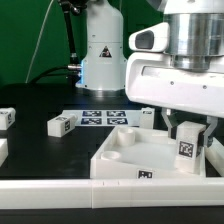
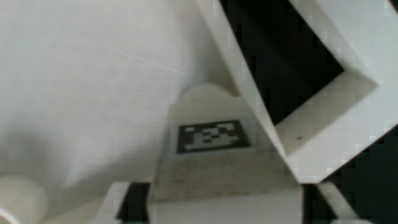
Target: Assemble one leg
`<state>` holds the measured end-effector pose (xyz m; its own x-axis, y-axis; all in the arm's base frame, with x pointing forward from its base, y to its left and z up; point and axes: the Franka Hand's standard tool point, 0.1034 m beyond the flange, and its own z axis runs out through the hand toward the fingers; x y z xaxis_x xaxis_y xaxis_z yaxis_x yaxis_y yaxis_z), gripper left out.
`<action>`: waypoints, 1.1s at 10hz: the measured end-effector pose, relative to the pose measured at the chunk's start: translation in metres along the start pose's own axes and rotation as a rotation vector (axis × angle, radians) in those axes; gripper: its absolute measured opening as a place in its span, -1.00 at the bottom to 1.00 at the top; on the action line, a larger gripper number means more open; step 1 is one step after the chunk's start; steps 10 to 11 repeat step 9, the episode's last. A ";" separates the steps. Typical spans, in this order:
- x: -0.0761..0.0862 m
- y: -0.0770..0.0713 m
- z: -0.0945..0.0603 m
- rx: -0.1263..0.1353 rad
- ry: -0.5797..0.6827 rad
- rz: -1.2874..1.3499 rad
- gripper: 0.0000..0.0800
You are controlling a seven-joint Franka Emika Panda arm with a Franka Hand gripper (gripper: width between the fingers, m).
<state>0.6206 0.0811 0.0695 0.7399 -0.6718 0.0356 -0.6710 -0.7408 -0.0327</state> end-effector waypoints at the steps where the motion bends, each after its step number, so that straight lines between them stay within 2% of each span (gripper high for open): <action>1: 0.000 0.000 0.000 0.001 0.000 0.000 -0.13; 2: -0.001 0.000 0.000 0.001 -0.001 0.000 -0.13; 3: -0.001 0.000 0.000 0.001 -0.001 0.000 0.38; 4: -0.001 0.000 0.001 0.001 -0.001 0.000 0.55; 6: -0.001 0.000 0.001 0.001 -0.001 0.000 0.61; 11: -0.001 0.000 0.001 0.001 -0.001 0.000 0.62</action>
Offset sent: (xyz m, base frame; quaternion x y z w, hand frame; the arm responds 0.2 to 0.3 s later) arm 0.0000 0.0000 0.0000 0.0000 0.0000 0.0000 1.0000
